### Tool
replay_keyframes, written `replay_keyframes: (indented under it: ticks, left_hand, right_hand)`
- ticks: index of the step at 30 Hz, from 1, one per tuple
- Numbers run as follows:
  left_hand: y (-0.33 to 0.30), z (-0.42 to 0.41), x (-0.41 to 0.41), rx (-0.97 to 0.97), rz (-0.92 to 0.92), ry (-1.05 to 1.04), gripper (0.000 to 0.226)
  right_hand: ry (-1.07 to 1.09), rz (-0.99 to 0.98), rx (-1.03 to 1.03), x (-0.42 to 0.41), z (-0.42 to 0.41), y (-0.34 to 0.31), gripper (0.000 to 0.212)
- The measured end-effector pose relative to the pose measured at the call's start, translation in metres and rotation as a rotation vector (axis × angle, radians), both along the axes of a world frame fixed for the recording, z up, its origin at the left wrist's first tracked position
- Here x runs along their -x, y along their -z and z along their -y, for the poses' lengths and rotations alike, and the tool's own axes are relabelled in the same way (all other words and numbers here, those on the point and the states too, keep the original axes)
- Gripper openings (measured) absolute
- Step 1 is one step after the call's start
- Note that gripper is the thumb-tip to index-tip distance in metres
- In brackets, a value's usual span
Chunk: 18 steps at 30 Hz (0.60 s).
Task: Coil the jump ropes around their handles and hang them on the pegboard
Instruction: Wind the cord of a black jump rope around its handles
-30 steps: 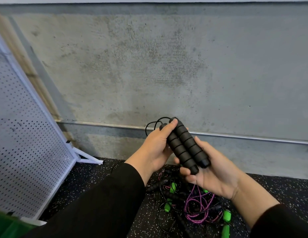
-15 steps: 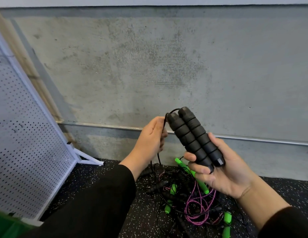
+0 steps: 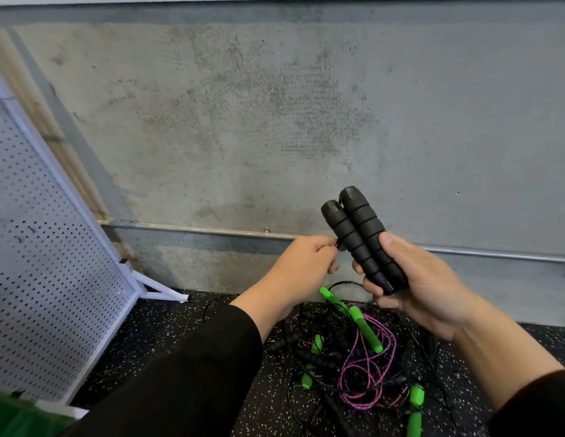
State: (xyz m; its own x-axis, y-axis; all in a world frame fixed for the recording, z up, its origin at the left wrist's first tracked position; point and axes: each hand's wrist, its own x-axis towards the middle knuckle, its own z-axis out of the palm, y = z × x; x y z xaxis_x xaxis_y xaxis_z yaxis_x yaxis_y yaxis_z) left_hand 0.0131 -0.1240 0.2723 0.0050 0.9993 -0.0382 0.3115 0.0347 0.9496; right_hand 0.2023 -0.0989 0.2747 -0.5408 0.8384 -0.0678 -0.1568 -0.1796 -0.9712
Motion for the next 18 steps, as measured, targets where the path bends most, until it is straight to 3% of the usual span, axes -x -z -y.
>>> replay_keyframes:
  ticks: [2, 4, 8, 9, 13, 16, 18]
  left_hand:
    - [0.0, 0.0, 0.001, 0.085, 0.05, -0.031, 0.042]
    - [0.0, -0.001, 0.002, 0.148, 0.089, -0.07, 0.031]
    - [-0.004, 0.001, 0.002, 0.268, 0.281, -0.062, 0.012]
    - [-0.006, 0.002, 0.002, 0.293, 0.341, -0.055, 0.012]
    - [-0.004, 0.001, 0.004, 0.342, 0.491, -0.119, 0.042]
    - [0.003, 0.0, 0.005, 0.349, 0.495, -0.191, 0.04]
    - [0.007, -0.001, 0.006, 0.325, 0.5, -0.214, 0.035]
  right_hand:
    - [0.047, 0.154, -0.126, 0.004, 0.003, -0.003, 0.031]
    - [0.108, 0.292, -0.232, 0.008, 0.003, -0.003, 0.02]
    - [0.17, 0.634, -0.532, 0.017, -0.001, 0.004, 0.016]
    - [0.181, 0.702, -0.571, 0.019, -0.002, 0.006, 0.02]
    - [0.145, 0.961, -0.733, 0.023, -0.002, 0.016, 0.048]
    - [0.108, 1.155, -0.84, 0.03, 0.005, 0.018, 0.064]
    - [0.096, 1.182, -0.87, 0.034, 0.01, 0.017, 0.068]
